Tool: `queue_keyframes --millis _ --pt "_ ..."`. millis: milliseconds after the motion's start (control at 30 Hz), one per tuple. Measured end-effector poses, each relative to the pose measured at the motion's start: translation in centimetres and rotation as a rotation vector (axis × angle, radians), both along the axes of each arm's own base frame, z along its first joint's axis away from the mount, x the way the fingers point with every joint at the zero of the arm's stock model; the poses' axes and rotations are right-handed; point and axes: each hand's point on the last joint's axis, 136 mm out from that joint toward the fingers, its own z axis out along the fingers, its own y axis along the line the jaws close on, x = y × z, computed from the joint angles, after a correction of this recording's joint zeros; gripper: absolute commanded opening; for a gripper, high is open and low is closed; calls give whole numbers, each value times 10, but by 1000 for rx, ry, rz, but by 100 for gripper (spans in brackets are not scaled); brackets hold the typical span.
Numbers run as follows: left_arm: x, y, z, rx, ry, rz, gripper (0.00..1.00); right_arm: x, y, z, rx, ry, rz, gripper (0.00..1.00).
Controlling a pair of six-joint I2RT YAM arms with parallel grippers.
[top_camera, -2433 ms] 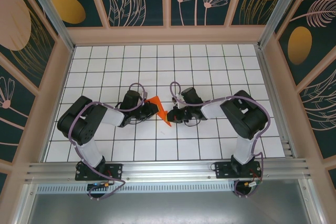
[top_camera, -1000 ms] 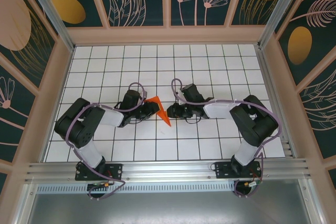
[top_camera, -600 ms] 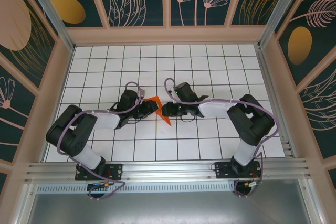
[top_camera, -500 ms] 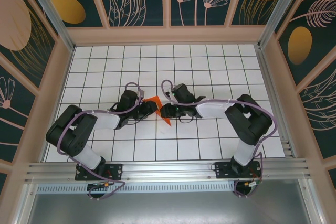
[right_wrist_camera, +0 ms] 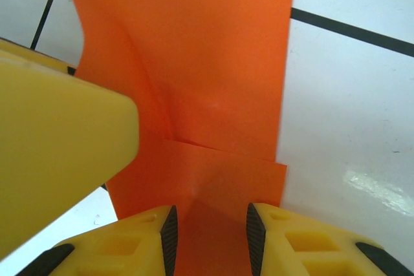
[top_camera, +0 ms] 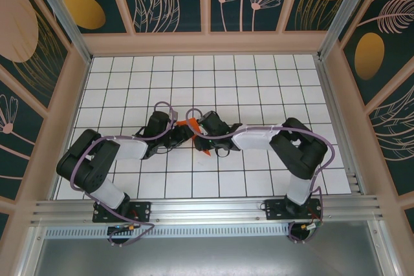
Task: Fold a paper plane with a square sheet of paper (pick it up from the middle)
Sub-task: Fold the wing for the fifth time at the center of the table.
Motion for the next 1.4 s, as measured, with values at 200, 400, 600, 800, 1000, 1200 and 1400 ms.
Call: queue_keyframes --millis 200,400,600,800,1000,1200,1400 --pt "0 0 0 1 0 1 34 -2 0 4 6 -26 15 42" --pt "0 0 0 2 0 2 33 -1 -2 16 31 -59 6 46" --pt "0 1 -1 6 7 2 33 -6 -7 23 51 -89 2 52" --pt "2 0 1 8 9 2 31 -13 -2 23 52 -103 20 51" --pt "2 -1 1 8 10 3 29 -12 2 7 12 -116 18 47" --pt "2 -1 1 8 10 3 28 -7 2 0 -15 -140 2 44" --pt "2 -1 1 8 10 3 28 -2 3 -1 -23 -164 -2 34"
